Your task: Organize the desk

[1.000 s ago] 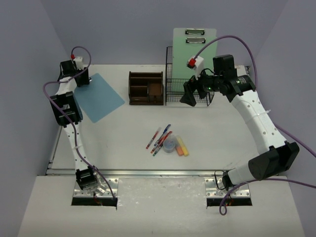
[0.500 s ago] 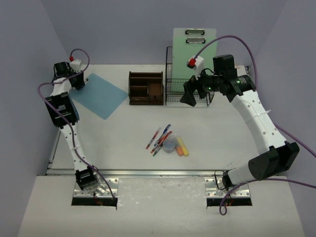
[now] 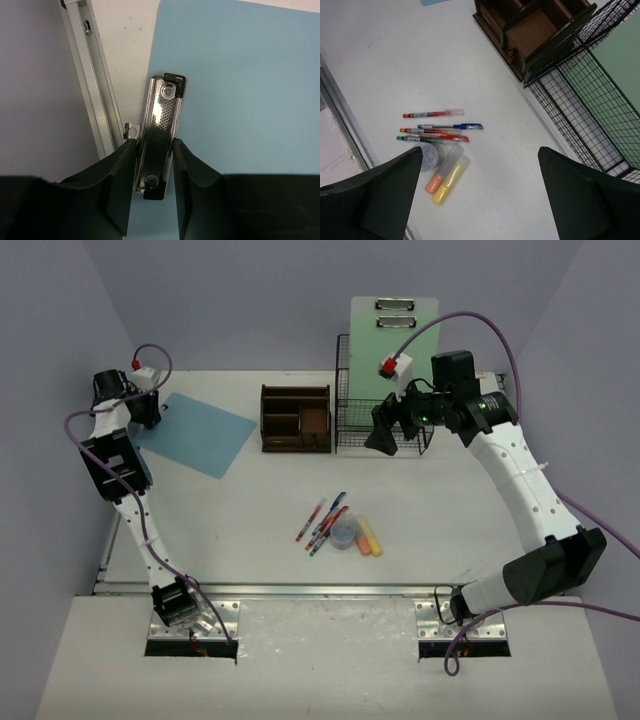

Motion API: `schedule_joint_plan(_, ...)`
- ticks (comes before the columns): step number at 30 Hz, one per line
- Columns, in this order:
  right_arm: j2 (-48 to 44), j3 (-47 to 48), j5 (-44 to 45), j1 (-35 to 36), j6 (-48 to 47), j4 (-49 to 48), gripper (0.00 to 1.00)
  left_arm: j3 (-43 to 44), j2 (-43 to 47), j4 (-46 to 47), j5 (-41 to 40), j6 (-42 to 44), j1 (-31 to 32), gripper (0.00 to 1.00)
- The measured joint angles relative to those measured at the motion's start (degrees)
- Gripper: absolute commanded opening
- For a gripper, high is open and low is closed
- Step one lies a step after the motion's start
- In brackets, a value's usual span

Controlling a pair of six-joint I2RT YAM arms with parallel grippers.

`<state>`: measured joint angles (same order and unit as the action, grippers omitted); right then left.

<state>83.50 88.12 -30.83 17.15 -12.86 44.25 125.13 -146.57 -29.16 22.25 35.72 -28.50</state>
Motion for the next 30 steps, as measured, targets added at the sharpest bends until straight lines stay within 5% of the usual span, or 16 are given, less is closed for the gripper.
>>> schedule_joint_plan(20,0.0,0.0,-2.4,0.3,0.5,-0.6,0.99,-15.5,12.8,-2.1,-6.8,1.4,-2.1,0.00)
schedule_joint_plan(30,-0.6,0.0,-2.7,0.3,0.4,-1.7,0.99,-23.2,28.7,1.3,-10.0,4.9,-1.4,0.00)
